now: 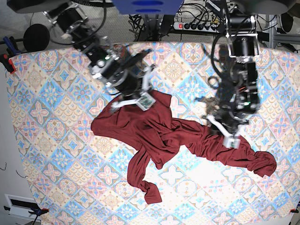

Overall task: Layout the t-shirt on the table in an organized manner, then fold the t-shirt properly
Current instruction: 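Lay the shirt down and regrasp the fabric with the left gripper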

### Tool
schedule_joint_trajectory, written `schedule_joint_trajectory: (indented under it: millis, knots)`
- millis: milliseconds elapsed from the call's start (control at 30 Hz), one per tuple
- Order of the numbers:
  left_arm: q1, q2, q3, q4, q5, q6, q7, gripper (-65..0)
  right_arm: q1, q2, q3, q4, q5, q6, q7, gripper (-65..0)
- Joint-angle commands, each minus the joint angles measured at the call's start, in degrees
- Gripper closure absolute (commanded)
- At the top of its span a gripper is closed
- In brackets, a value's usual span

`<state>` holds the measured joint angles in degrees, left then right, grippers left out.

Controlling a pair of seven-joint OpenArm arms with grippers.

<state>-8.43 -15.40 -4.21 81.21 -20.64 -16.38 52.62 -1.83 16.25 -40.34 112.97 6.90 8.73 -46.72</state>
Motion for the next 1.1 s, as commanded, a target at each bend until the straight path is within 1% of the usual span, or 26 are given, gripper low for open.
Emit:
schedule_joint_trajectory:
  millis: [0,100,167,333,500,633,700,767,833,900,967,1000,1067]
  knots:
    - [-2.3,0.1,1.4,-0.6,-0.5,-0.2,-1.5,-17.2,1.3,-0.6,-0.7,1.1,-0.3,-0.3,1.0,-0.4]
    - [-4.2,1.5,3.8,-6.5,-0.6,0.0,-1.9,-17.2,2.8,-2.1,-4.0,1.1,-0.3,-0.3,1.0,-0.4]
    - [-6.1,2.2,5.0,-10.4,-0.6,0.1,-4.6,-17.2,4.2,-2.5,-6.9,1.2,-0.3,-0.3,1.0,-0.4]
    - [-11.5,2.2,7.8,-25.3,-0.6,0.1,-11.3,-17.2,6.2,-2.6,-14.1,1.5,-0.4,-0.3,0.4,-0.4]
    - [-17.4,1.7,7.7,-37.2,-0.6,0.1,-19.3,-16.9,5.7,-1.8,-17.7,1.5,-0.4,-0.3,0.3,-0.4]
    - [-22.4,0.5,7.7,-44.0,-0.6,0.1,-24.8,-11.3,5.6,-0.2,-21.1,1.5,-0.4,-0.3,0.3,-0.4]
    - [-26.1,0.4,7.8,-47.4,-0.6,0.2,-27.9,-8.1,5.6,0.7,-21.2,1.5,-0.4,-0.3,0.3,-0.4]
    - [-29.0,-0.6,7.8,-49.5,-0.7,0.2,-28.8,-6.8,5.6,0.8,-21.2,1.5,-0.4,-0.3,0.3,-0.4]
    - [-31.3,-1.0,7.8,-49.7,-0.7,0.2,-28.9,-6.9,5.9,0.8,-21.7,1.5,-0.4,-0.3,-0.2,-0.4]
    - [-32.9,-1.1,7.7,-49.6,-0.7,0.2,-28.7,-6.8,6.1,0.7,-21.8,1.5,-0.4,-0.3,-2.8,-0.4]
    - [-33.6,-1.1,7.7,-49.5,-0.8,0.2,-28.6,-7.0,6.3,0.4,-21.8,1.5,-0.4,-0.3,-4.1,-0.4]
    - [-33.4,-1.1,7.7,-48.8,-1.0,0.2,-28.3,-7.0,6.8,0.3,-21.9,1.4,-0.4,-0.3,-4.1,-0.4]
    - [-32.4,-1.1,7.3,-45.0,-1.1,0.2,-25.5,-7.1,7.3,0.3,-22.3,1.4,-0.4,-0.3,-4.1,-0.4]
